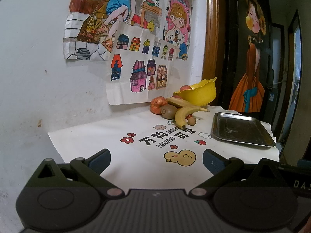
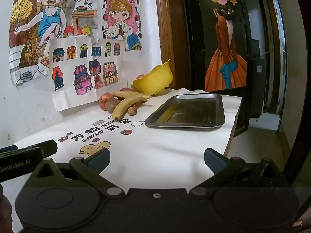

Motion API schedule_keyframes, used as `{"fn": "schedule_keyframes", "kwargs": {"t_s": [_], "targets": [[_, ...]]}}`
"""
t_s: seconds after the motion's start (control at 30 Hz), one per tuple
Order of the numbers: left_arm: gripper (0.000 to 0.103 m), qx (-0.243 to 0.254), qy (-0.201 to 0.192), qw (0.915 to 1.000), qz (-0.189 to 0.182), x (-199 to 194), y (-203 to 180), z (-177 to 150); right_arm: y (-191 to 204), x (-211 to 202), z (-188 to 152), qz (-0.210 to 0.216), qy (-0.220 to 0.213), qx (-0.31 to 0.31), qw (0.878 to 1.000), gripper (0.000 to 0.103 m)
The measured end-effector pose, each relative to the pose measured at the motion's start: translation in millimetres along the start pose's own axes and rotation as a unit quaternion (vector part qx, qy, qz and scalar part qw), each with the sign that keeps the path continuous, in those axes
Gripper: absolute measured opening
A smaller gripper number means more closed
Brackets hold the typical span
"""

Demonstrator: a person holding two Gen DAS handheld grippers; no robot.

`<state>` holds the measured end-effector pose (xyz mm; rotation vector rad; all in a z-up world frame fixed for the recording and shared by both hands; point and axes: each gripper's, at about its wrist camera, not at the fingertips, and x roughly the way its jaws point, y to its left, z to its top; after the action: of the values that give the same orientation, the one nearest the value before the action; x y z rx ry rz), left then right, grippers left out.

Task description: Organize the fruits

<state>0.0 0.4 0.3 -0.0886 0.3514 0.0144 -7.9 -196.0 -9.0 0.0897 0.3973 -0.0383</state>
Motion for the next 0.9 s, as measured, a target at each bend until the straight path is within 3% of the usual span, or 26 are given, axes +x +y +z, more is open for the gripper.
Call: {"fn": "schedule_keyframes", "kwargs": {"t_s": [0.9], "targets": [[0.103, -0.002, 0.002, 1.0000, 0.001, 0.9, 2.6, -0.9, -1.2, -0.6, 1.7, 0.001, 0.004, 0.003, 1.000, 0.102]]}}
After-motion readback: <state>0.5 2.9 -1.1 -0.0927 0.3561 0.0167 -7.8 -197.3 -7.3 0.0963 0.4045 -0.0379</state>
